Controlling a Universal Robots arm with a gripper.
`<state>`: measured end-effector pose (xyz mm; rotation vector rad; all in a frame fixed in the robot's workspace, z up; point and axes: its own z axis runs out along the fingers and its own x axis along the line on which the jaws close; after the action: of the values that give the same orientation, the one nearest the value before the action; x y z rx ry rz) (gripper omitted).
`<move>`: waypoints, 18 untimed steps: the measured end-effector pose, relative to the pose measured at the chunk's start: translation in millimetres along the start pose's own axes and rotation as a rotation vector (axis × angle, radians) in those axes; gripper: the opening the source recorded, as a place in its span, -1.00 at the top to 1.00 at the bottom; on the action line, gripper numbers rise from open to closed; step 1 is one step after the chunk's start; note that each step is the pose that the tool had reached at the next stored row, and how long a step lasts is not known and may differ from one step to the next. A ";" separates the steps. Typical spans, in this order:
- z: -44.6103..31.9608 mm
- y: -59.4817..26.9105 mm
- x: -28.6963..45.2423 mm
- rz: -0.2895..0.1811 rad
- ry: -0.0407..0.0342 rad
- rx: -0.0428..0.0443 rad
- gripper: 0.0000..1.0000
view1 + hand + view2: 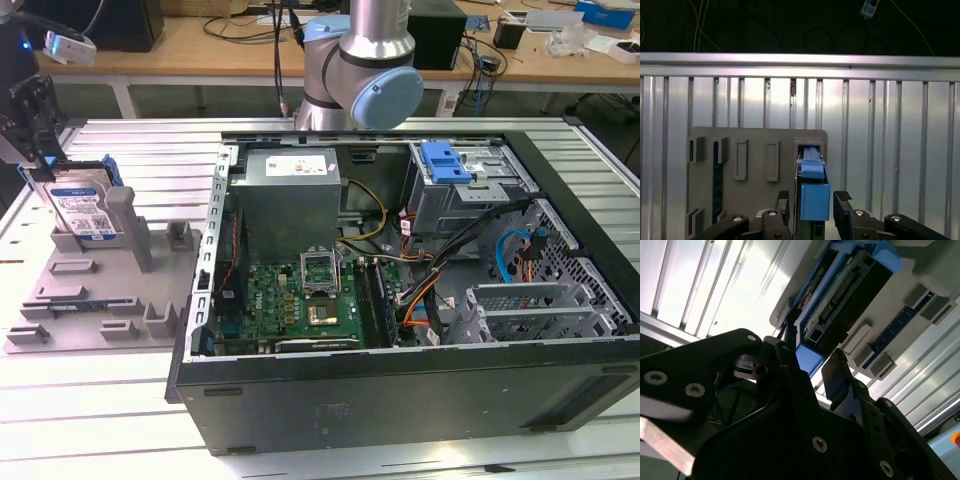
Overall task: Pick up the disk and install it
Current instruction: 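Pick up the disk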
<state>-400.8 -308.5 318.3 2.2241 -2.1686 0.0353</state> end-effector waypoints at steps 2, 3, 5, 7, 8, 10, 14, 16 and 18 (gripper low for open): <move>1.3 0.0 -0.1 0.000 0.0000 0.0000 0.04; 2.1 0.0 -0.1 0.000 0.0000 0.0000 0.04; 3.2 0.0 -0.2 0.000 0.0000 0.0000 0.04; 4.4 0.0 -0.2 0.000 0.0001 0.0000 0.04; 4.9 0.0 -0.2 0.000 0.0000 0.0000 0.04; 6.5 -0.1 -0.3 0.000 0.0000 0.0000 0.04; 8.9 -0.1 -0.4 0.000 0.0000 0.0000 0.04; 9.9 -0.1 -0.4 0.000 0.0000 0.0000 0.04; 10.8 -0.1 -0.5 0.000 0.0000 0.0000 0.04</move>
<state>-400.8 -308.5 307.4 2.2242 -2.1686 0.0353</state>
